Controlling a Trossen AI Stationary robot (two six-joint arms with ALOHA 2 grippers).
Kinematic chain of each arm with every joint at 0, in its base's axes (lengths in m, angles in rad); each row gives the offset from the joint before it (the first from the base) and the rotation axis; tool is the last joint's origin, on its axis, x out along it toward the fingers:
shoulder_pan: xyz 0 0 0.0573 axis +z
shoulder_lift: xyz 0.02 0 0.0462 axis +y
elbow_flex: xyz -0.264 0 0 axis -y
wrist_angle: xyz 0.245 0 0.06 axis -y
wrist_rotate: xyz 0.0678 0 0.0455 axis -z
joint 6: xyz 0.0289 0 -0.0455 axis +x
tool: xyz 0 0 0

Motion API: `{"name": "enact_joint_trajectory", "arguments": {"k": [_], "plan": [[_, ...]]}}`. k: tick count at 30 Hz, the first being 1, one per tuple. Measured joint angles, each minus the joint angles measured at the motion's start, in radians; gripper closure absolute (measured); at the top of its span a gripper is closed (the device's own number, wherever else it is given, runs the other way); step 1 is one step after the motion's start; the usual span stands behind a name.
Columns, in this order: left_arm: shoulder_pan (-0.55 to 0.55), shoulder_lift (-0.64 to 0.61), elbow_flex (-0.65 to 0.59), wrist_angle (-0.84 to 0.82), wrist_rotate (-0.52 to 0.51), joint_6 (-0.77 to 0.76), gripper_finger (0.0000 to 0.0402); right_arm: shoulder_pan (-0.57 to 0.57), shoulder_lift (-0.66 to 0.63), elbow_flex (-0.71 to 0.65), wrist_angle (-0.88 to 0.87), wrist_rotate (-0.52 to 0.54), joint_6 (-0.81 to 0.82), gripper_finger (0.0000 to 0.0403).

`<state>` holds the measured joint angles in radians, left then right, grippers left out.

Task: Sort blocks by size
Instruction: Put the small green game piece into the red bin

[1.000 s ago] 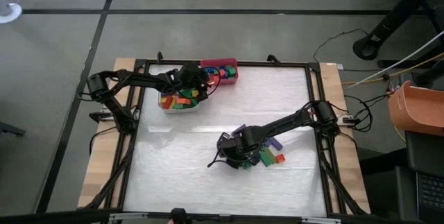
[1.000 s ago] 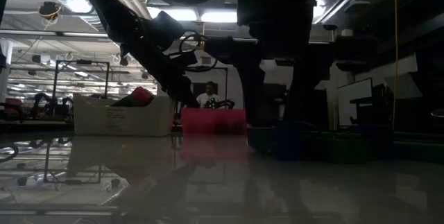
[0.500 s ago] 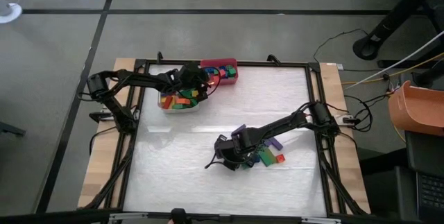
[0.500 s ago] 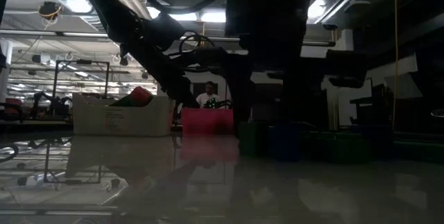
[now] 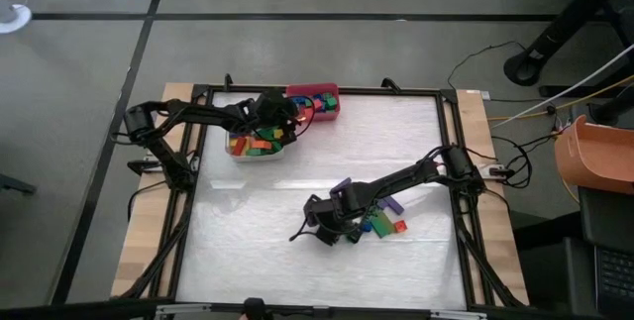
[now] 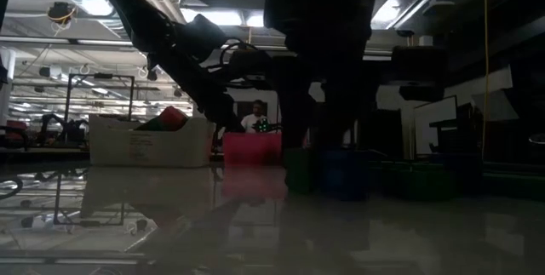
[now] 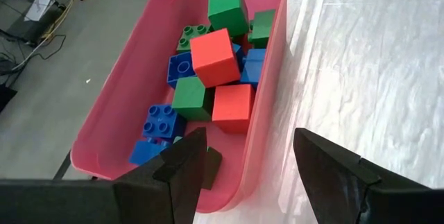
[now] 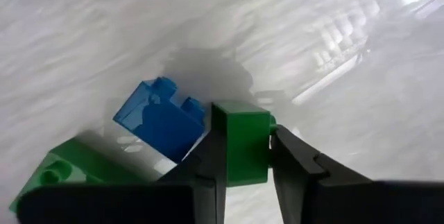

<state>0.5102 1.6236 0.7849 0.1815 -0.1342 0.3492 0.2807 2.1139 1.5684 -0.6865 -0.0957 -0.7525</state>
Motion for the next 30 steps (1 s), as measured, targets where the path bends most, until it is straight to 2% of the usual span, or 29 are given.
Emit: {"name": "enact_joint_trajectory", "arguments": {"k": [4, 9, 14, 20, 24, 26, 30], "plan": [[-0.001, -0.051, -0.002, -0.030, -0.001, 0.038, 0.0199, -0.013, 0.000, 0.006, 0.005, 0.091, 0.006, 0.0313], [-0.003, -0.192, -0.002, -0.119, -0.002, 0.078, 0.0199, -0.076, 0.000, 0.056, -0.015, 0.215, 0.005, 0.0305], [-0.003, -0.356, -0.001, -0.240, -0.004, 0.077, 0.0199, -0.172, 0.000, 0.126, -0.029, 0.344, -0.099, 0.0315], [-0.007, -0.528, 0.000, -0.455, -0.005, -0.009, 0.0199, -0.324, 0.000, 0.209, -0.018, 0.501, -0.264, 0.0302], [-0.030, -0.601, 0.000, -0.586, -0.005, -0.097, 0.0199, -0.445, 0.000, 0.234, 0.034, 0.511, -0.318, 0.0300], [-0.050, -0.617, 0.000, -0.638, 0.004, -0.147, 0.0199, -0.503, 0.000, 0.234, 0.070, 0.482, -0.330, 0.0299], [-0.104, -0.621, -0.011, -0.671, 0.081, -0.223, 0.0199, -0.601, 0.000, 0.234, 0.121, 0.420, -0.329, 0.0298]]}}
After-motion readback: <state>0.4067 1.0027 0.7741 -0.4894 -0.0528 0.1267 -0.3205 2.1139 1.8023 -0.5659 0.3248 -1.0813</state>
